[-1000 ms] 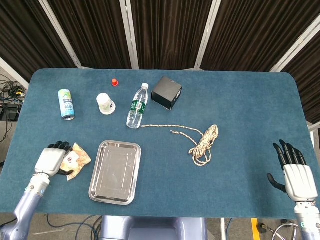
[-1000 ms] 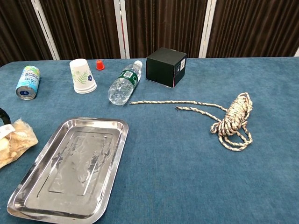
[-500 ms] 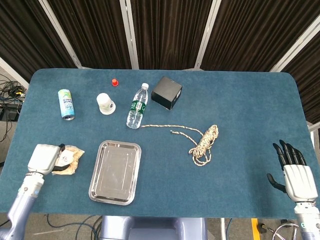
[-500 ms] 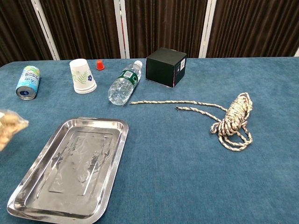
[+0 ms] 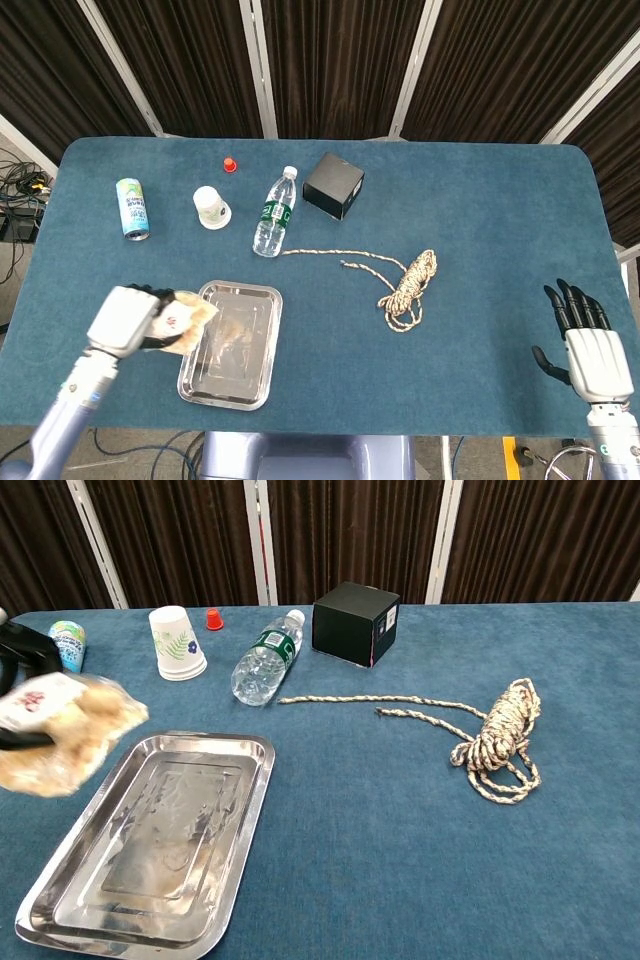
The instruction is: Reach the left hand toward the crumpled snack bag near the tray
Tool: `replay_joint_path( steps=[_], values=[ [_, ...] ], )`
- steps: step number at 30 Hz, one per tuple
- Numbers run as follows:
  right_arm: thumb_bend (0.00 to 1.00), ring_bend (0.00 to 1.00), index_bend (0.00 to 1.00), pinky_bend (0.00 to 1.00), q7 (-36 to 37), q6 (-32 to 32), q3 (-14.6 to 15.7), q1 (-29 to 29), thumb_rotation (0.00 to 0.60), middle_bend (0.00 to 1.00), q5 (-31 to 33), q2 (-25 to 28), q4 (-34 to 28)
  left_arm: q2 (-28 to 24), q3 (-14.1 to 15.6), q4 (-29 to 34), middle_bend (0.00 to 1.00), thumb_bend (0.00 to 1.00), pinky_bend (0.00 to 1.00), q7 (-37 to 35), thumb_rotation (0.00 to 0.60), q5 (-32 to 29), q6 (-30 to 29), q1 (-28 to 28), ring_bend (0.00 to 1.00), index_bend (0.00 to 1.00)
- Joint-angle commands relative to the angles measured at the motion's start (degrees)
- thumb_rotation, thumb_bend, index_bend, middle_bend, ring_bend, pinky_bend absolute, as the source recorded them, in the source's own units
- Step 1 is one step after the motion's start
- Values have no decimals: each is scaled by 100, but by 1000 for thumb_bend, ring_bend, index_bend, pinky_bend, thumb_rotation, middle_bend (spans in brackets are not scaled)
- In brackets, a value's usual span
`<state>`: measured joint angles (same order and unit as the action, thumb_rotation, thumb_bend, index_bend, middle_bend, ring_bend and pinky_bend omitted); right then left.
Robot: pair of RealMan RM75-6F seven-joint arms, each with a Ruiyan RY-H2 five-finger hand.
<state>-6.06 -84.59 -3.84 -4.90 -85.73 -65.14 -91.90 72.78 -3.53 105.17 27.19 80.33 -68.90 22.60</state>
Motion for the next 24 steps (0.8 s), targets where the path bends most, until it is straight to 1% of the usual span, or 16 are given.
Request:
replay_joint_path(
  steps=[1,2,4,5,6,9,13,15,16,17,18,20,21,24],
  values=[
    [303,0,0,111,24,-21,-6,6,600,0,-8,13,8,290,60,38,160,201,322,408,600,-106,211,155,161,268],
    [302,0,0,112,27,-29,-7,8,600,0,-12,14,11,320,77,33,77,178,274,477,600,-111,230,168,82,188],
    [302,0,0,112,29,-51,-6,16,600,0,-25,17,22,347,119,52,6,149,219,582,600,-144,259,177,10,88],
    [303,0,0,112,27,-62,-7,19,600,0,-32,19,26,342,133,73,0,139,201,606,600,-150,253,174,0,46],
    [303,0,0,111,26,-69,-9,20,600,0,-35,19,28,336,136,88,0,135,192,602,600,-153,238,168,0,29],
    [303,0,0,111,32,-87,-13,24,600,0,-43,15,35,249,141,176,0,123,176,511,600,-173,132,106,0,16],
    [303,0,0,111,12,-72,-7,22,600,0,-37,11,30,-59,161,281,0,110,157,226,600,-99,-183,-86,0,15],
    [302,0,0,111,-5,-69,-5,21,600,0,-37,6,23,-264,183,273,0,105,128,-18,600,2,-449,-250,0,11],
    [302,0,0,111,-11,-59,-2,19,600,0,-34,4,16,-357,202,228,0,103,92,-166,600,87,-603,-342,0,5],
    [302,0,0,111,-91,-35,4,3,600,0,-42,1,50,-571,170,-46,0,99,60,-394,600,181,-1174,-646,0,2],
    [302,0,0,111,-149,-36,-1,-6,600,0,-45,-17,78,-630,239,-311,0,96,39,-674,600,422,-1528,-843,0,0],
    [302,0,0,111,-174,-48,-9,-6,600,0,-41,-40,79,-637,324,-681,0,79,0,-1148,600,639,-1889,-1074,0,0],
    [302,0,0,111,-192,-59,-11,-2,600,0,-42,-46,81,-654,367,-842,0,74,0,-1367,600,680,-2030,-1196,0,0],
    [302,0,0,111,-218,-82,-11,10,600,0,-38,-49,80,-706,458,-1090,0,65,0,-1663,600,752,-2249,-1415,0,0]
  ],
)
